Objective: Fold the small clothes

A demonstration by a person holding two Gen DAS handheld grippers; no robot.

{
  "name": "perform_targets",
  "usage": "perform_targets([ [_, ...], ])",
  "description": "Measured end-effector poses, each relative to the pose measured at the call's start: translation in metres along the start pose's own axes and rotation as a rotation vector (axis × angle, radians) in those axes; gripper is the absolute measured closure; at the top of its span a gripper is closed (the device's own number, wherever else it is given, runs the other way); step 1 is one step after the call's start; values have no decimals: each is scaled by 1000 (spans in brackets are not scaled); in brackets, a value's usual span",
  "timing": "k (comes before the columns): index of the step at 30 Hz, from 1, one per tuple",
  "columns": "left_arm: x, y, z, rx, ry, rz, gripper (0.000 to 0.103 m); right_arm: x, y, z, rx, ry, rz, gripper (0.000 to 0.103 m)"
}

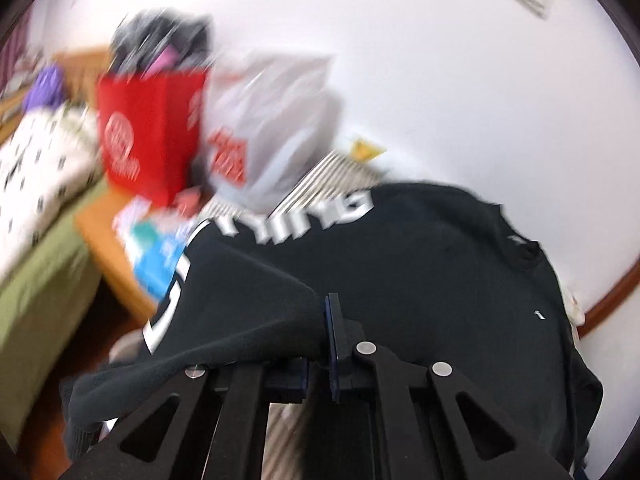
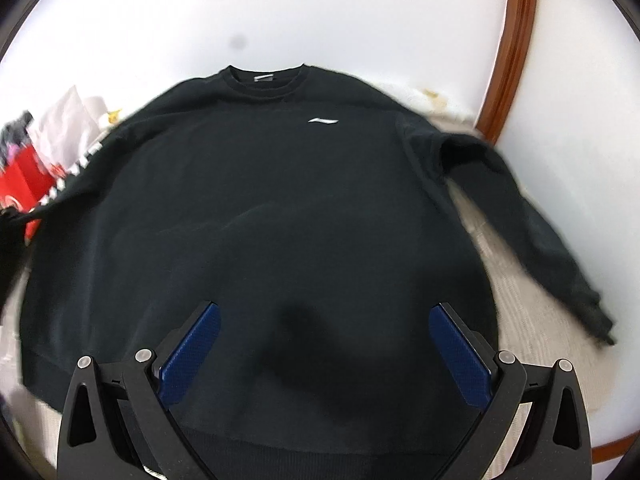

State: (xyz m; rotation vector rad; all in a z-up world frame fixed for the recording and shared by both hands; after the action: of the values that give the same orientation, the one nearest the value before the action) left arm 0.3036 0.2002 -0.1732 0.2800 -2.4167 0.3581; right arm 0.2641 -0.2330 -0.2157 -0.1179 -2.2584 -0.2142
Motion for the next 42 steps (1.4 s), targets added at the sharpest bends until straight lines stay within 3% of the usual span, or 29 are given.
perform_targets([
  [4, 16, -62, -41, -141, -80, 55, 96, 4, -14, -2, -24, -21, -15, 1],
  [9, 15, -160, -54, -318, -108, 156, 96, 3, -38, 0, -42, -31, 27, 1],
  [11, 5, -202, -42, -393, -100, 195, 96, 3, -46, 3, -56, -28, 26, 1],
  [15, -33, -271, 9, -511, -2, 265, 96, 1, -64, 12, -66, -20, 55, 1],
  [20, -48, -301, 54, -546, 87, 323, 96, 3, -82, 22, -41, -18, 118, 1],
  [23, -45, -304, 74, -561, 128, 343, 93, 1, -90, 28, -48, -1, 131, 1],
  [27, -33, -291, 92, -546, 194, 376, 71, 4, -94, 34, -43, -3, 145, 1],
  [29, -17, -276, 96, -530, 185, 388, 54, 7, -93, 36, -34, -14, 146, 1],
  [30, -12, -267, 94, -526, 179, 381, 34, 7, -94, 38, -24, -15, 152, 1],
  [31, -2, -253, 93, -514, 155, 371, 29, 7, -95, 39, -17, -15, 158, 1],
  [35, 18, -199, 94, -488, 129, 310, 29, 7, -103, 49, -28, -6, 148, 1],
  [37, 26, -167, 96, -477, 121, 262, 29, 8, -109, 57, -55, 12, 117, 7],
  [40, 31, -112, 108, -463, 136, 104, 31, 11, -117, 68, -64, 21, 106, 16],
  [42, 38, -77, 122, -416, 153, 79, 31, 9, -117, 74, -50, 37, 73, 23],
])
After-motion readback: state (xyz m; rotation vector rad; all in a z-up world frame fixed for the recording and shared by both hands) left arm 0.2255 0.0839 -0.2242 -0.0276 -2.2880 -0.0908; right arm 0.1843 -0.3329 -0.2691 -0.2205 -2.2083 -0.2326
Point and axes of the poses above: each gripper's, at about its wrist camera, not at the fingertips, and x roughly against the way its jaws point, y to its left, z to its underside, the point moved 9 cm from there along -x, roughly the way its jaws point, and after that the axes turned 9 degrees about -x, right-handed, at the moved point
